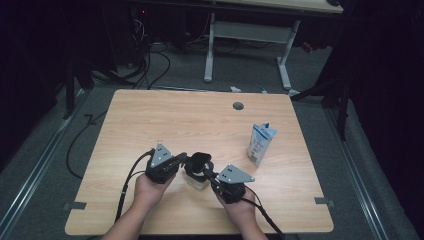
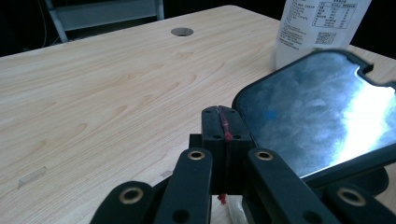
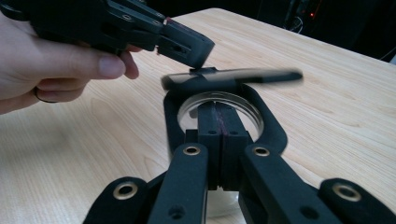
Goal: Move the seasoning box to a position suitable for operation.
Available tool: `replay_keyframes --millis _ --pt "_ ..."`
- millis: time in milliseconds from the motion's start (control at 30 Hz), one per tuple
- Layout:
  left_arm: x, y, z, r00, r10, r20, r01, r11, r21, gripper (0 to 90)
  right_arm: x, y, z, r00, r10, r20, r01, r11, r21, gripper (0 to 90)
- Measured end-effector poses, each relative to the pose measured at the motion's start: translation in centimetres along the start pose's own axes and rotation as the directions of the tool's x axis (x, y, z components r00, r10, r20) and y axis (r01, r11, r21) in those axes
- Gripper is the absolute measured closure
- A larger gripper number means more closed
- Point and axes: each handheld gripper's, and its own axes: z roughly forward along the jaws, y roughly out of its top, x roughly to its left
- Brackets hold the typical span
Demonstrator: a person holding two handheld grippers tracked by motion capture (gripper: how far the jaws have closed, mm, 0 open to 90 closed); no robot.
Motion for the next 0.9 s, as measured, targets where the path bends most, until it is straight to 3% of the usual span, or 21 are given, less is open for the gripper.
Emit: replay_keyframes --millis 200,300,533,900 --pt "-0.1 -0.5 -1.1 0.9999 -0.016 -0.003 0.016 0.9998 -0.012 89.9 0.3 0.2 -0.2 1.0000 -0.004 -0.004 0.004 1.000 -0.015 89.8" --pt "-0.4 -1.4 -2.2 0.9999 -0.006 -0.008 0.006 0.9999 -0.011 86.7 0.3 0.3 -0.3 1.0000 -0.005 -0.001 0.005 1.000 -0.017 89.8" --pt "-1.7 -3.8 -3.6 0.9990 -0.042 0.012 0.042 0.9991 -0.001 87.1 0.4 0.4 -0.4 1.0000 -0.008 0.002 0.008 1.000 -0.019 89.8" --pt "-4.1 -3.2 -2.9 0.9970 -0.035 0.069 0.036 0.9993 -0.013 90.0 0.5 0.7 -0.7 1.0000 -0.009 0.000 0.009 0.999 -0.038 89.8"
